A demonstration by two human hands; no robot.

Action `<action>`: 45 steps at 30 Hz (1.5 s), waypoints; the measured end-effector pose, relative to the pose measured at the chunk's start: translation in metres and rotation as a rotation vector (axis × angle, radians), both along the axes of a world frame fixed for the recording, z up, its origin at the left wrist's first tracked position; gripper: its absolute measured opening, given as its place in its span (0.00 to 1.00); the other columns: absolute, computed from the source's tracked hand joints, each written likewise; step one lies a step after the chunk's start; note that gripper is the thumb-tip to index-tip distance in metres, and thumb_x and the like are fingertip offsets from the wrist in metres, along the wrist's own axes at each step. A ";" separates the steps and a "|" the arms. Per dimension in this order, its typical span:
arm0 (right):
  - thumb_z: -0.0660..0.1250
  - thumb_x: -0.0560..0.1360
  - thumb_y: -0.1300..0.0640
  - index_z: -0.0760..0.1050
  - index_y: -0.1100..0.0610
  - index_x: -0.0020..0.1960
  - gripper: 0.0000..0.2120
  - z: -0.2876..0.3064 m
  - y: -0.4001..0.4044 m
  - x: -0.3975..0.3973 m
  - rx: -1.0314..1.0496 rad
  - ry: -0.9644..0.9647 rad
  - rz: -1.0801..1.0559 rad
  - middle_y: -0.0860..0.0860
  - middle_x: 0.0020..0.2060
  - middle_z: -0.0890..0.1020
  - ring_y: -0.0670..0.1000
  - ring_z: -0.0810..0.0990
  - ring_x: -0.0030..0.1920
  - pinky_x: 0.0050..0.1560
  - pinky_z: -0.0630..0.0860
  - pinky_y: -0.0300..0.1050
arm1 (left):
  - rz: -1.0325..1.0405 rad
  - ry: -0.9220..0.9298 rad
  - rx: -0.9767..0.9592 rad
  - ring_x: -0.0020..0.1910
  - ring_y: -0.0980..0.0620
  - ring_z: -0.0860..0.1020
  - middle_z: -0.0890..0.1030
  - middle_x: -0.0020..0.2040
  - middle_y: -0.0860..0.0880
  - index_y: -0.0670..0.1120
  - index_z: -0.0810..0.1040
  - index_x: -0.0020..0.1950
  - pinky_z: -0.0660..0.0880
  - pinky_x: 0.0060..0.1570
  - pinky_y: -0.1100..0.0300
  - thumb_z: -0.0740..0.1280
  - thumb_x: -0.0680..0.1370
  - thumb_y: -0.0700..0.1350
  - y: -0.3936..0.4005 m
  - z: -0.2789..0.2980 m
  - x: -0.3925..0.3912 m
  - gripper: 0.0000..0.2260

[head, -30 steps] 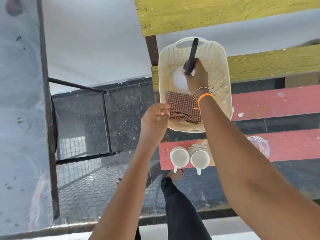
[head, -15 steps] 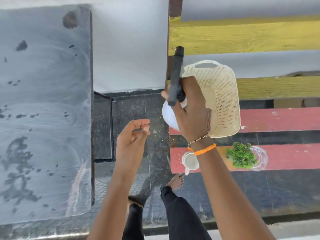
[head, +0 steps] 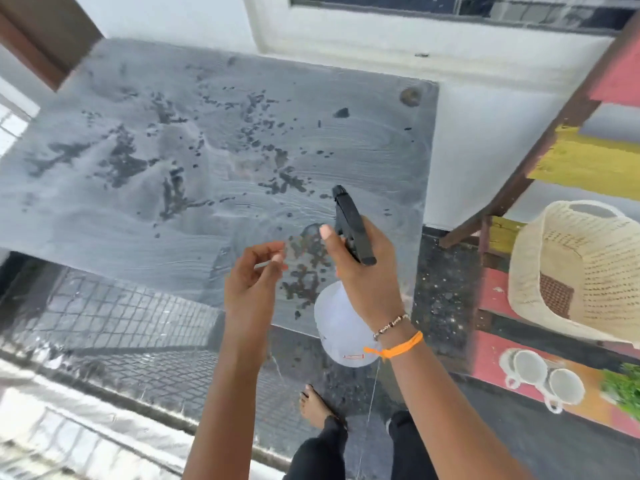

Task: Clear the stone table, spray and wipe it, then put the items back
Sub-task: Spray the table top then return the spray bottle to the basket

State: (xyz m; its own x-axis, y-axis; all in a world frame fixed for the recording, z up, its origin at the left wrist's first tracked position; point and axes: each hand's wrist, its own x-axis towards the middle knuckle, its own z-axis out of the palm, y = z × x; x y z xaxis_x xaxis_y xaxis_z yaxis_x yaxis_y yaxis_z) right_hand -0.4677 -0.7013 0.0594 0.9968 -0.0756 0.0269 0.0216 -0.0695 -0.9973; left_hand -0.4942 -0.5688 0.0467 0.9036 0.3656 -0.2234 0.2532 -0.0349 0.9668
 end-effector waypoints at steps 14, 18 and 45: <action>0.63 0.77 0.54 0.78 0.60 0.40 0.12 0.008 0.229 0.051 0.229 0.145 0.315 0.63 0.25 0.63 0.46 0.64 0.22 0.25 0.66 0.39 | 0.257 -0.030 -0.009 0.42 0.60 0.78 0.81 0.43 0.56 0.53 0.80 0.44 0.72 0.47 0.63 0.65 0.76 0.40 0.215 0.021 -0.018 0.08; 0.63 0.77 0.53 0.74 0.68 0.43 0.16 -0.001 0.284 0.089 0.233 0.141 0.256 0.56 0.29 0.64 0.45 0.63 0.24 0.27 0.66 0.43 | 0.236 0.009 0.030 0.43 0.57 0.78 0.81 0.43 0.53 0.54 0.80 0.44 0.73 0.47 0.62 0.65 0.75 0.41 0.270 0.013 0.015 0.08; 0.60 0.76 0.41 0.73 0.57 0.32 0.22 -0.037 0.537 0.345 0.188 0.589 0.060 0.53 0.33 0.79 0.50 0.77 0.38 0.37 0.72 0.49 | -0.531 0.112 0.822 0.66 0.42 0.67 0.66 0.68 0.42 0.40 0.66 0.68 0.63 0.65 0.49 0.72 0.68 0.38 0.556 -0.072 0.317 0.30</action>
